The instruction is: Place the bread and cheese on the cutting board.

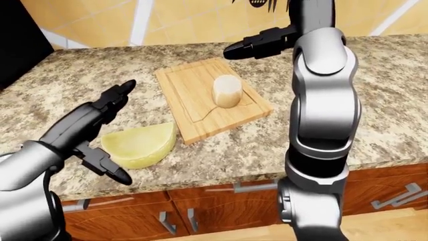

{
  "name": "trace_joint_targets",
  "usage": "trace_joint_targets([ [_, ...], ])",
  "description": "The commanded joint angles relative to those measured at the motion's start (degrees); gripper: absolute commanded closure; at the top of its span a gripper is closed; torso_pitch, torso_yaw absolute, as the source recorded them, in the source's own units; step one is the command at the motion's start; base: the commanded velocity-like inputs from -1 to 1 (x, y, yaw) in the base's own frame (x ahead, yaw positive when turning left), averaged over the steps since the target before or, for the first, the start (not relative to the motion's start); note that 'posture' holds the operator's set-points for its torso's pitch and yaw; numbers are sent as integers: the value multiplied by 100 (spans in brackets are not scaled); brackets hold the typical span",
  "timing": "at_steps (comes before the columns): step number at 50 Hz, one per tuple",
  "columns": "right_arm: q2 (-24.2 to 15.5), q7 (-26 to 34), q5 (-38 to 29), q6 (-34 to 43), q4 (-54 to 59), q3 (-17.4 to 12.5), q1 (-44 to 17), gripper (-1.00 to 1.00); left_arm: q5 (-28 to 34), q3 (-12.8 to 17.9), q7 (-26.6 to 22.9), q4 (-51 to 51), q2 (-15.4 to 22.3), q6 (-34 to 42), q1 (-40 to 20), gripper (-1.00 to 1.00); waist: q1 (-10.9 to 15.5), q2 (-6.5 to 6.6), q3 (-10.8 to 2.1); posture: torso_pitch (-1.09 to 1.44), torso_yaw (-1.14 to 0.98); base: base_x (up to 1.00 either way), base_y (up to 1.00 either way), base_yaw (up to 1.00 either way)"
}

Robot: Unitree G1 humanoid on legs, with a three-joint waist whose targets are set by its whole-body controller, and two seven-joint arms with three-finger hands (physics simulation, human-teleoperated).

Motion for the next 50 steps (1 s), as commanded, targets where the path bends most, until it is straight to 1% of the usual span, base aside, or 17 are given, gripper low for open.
trace_joint_targets([
  [1, -54, -31, -28, -166, -134, -40, -186, -100, 4, 43, 108, -131, 31, -106, -139, -100, 3, 3, -147, 0, 0, 0, 0, 0],
  [17, -10, -60, -24, -230, -125, -38, -109, -100, 6, -67, 249, 90, -20, -243, -184, -100, 2, 2, -156, 0, 0, 0, 0, 0],
  [24, -7, -64, -21, -241, -142, -45, -70, -100, -1, -56, 259, 111, -44, -305, -133, -100, 0, 1, -160, 0, 0, 0, 0, 0],
  [26, -11, -61, -20, -231, -147, -40, -81, -100, -2, -62, 267, 120, -57, -321, -118, -80, -1, 0, -160, 0, 0, 0, 0, 0],
  [27, -14, -59, -24, -206, -152, -37, -102, -100, -9, -59, 285, 132, -66, -354, -89, -90, 0, 0, -159, 0, 0, 0, 0, 0],
  [28, -15, -58, -26, -199, -153, -36, -109, -100, -13, -56, 290, 138, -68, -370, -78, -91, 1, 0, -159, 0, 0, 0, 0, 0],
  [29, -17, -56, -28, -194, -157, -35, -115, -100, -16, -53, 295, 146, -71, -381, -66, -86, 0, 1, -159, 0, 0, 0, 0, 0],
  [30, -16, -57, -28, -211, -142, -36, -112, -100, -13, -60, 290, 136, -79, -374, -58, -87, 0, 2, -159, 0, 0, 0, 0, 0],
  [32, -16, -59, -31, -217, -129, -30, -122, -100, -5, -73, 297, 139, -90, -388, -43, -84, 0, 4, -159, 0, 0, 0, 0, 0],
  [41, -15, -52, -39, -209, -146, -39, -125, -100, -11, -81, 321, 131, -133, -460, 39, -87, 1, -1, -159, 0, 0, 0, 0, 0],
  [45, -3, -59, -43, -214, -149, -31, -108, -100, -8, -90, 315, 106, -149, -479, 87, -86, 1, 0, -163, 0, 0, 0, 0, 0],
  [46, -2, -58, -45, -203, -164, -31, -106, -100, -10, -85, 313, 107, -150, -478, 87, -82, 1, 0, -163, 0, 0, 0, 0, 0],
  [47, -3, -58, -44, -205, -166, -35, -99, -100, -7, -88, 318, 106, -153, -485, 96, -68, 1, 0, -163, 0, 0, 0, 0, 0],
  [49, 2, -65, -36, -232, -152, -42, -82, -100, -7, -96, 336, 121, -165, -521, 126, -79, 2, 0, -162, 0, 0, 0, 0, 0],
  [50, 5, -67, -34, -241, -148, -42, -78, -100, -10, -95, 337, 128, -168, -527, 129, -76, 2, 0, -161, 0, 0, 0, 0, 0],
])
